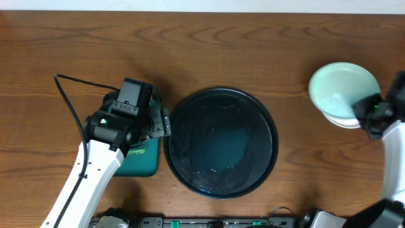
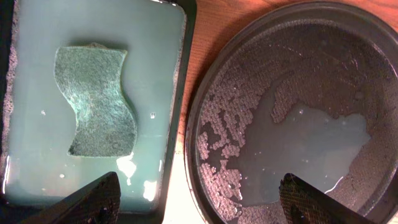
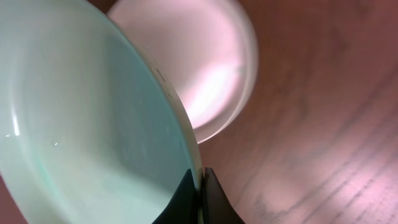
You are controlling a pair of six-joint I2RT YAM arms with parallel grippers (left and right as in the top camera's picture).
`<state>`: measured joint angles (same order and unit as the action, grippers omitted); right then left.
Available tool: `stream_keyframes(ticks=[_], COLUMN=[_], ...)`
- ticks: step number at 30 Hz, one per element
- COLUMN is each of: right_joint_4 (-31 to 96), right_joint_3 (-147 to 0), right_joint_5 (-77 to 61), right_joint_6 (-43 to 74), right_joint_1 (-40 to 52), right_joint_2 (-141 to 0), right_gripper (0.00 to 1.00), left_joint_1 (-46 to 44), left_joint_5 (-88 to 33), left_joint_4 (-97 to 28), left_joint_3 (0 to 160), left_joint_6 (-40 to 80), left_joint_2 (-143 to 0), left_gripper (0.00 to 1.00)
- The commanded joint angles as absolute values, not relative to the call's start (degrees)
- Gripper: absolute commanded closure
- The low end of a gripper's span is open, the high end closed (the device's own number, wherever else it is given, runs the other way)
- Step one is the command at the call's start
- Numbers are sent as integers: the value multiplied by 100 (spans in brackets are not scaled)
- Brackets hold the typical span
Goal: Clean dirty plates on tray and stack at the side
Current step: 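Carry the plate right and lower it onto the stacked plates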
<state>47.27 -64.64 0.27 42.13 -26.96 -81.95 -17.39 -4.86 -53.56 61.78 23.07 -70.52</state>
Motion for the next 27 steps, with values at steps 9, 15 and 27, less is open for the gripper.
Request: stream_keyframes(ticks=[9,15,27], right_joint_4=[4453,4023,3389], right_joint_3=[-6449,-6449,-6449], right_joint_5=[-316,-353,-1151], right_joint_6=[4539,4491,3948], right_joint_1=[-3769,-3774,-3719], right_joint_2=[-9609,-9996,-10025], right_gripper=[99,99,65], left_joint_1=[-1761,-1761,-1761], left_joint_5=[-377,-379,-379], left_joint_4=[-5367,-5367,-5352], left_joint_3=[6211,6211,6211], left_joint_6=[2255,2255,2255], left_joint_2=[-7081,-7113,-7470], left_gripper=[18,18,18])
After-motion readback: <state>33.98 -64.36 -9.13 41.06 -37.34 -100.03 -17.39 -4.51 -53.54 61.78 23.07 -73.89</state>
